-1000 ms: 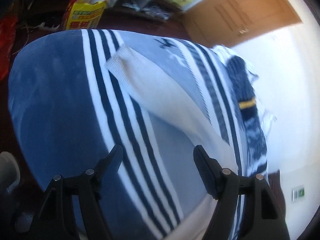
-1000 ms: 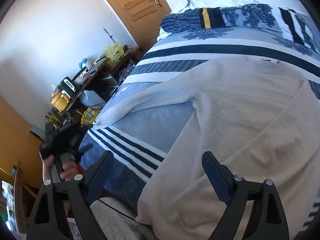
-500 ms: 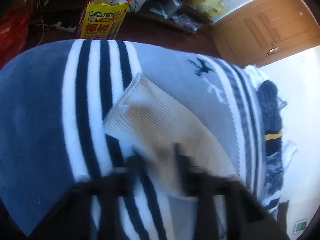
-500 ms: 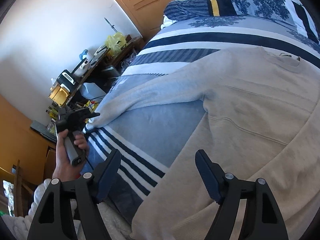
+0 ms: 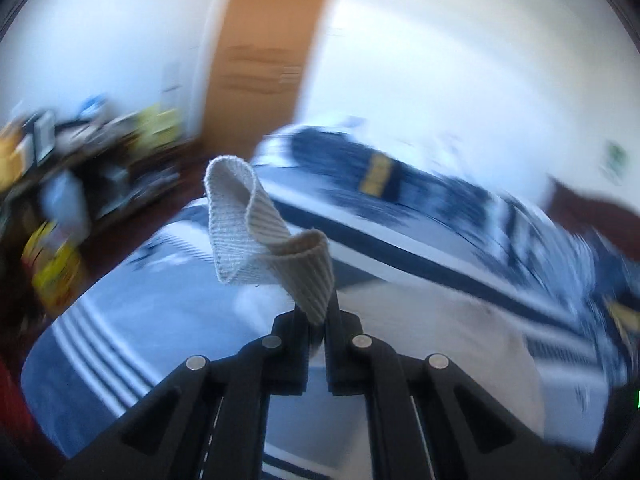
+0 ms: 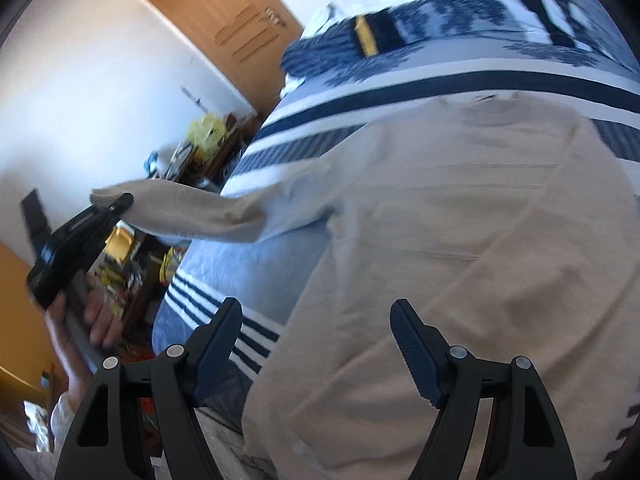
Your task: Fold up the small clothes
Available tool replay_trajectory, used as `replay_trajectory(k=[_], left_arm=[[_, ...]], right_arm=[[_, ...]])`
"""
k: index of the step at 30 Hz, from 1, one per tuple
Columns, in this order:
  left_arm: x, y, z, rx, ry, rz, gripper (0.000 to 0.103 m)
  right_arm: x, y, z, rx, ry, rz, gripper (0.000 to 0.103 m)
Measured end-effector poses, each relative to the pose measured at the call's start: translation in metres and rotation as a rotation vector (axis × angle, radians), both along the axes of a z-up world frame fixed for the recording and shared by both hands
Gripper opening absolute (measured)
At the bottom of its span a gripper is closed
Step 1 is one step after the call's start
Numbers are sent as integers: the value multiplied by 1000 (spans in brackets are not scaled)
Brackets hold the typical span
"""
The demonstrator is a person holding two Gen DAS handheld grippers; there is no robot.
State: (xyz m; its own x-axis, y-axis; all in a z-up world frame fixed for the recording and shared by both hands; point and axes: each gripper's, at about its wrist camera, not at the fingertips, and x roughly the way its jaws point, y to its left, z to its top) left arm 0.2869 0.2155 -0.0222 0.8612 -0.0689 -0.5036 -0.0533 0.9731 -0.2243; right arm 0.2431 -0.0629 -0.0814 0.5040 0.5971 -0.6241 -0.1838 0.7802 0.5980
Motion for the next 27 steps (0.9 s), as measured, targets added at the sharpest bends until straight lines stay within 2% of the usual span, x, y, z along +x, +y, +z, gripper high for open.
replay_trajectory(k=[2,6,9,11,14,15,16,17,19,21,25,27], left_arm=[[-14,-44,2,39,-5,-116,5],[-41,-131,-23,132,15,-353,5],[-57,-189,-66,215,105,-490,5],[-64,-218,-103,255,202,-558,6],[-77,-231,-144,209,353,-652,6],[-87,-235,-150,217,376,-673,12],[-96,-236,-153,216,389,-691,26],[-103,-234,-153,204,398,-710,32],[-113,-225,-148,171,394,-717,45],[-113,-203,-147,105,399,-664,51],[-89,-171,-156,-43,468,-506,51],[-80,-156,-157,-111,479,-442,51]], right_arm=[[-6,-23,2,19,-7,-33,81],[-20,-80,-4,81,7,-128,78],[-29,-105,-13,75,20,-167,77],[-32,-118,-25,64,43,-191,77],[-33,-128,-52,113,106,-173,77],[-32,-130,-63,129,141,-161,77],[-32,-130,-72,135,168,-163,77],[-32,-129,-80,138,190,-168,77],[-32,-127,-94,158,225,-160,77],[-32,-123,-101,163,239,-154,77],[-33,-104,-108,145,249,-103,77],[-34,-93,-110,70,254,-82,64]])
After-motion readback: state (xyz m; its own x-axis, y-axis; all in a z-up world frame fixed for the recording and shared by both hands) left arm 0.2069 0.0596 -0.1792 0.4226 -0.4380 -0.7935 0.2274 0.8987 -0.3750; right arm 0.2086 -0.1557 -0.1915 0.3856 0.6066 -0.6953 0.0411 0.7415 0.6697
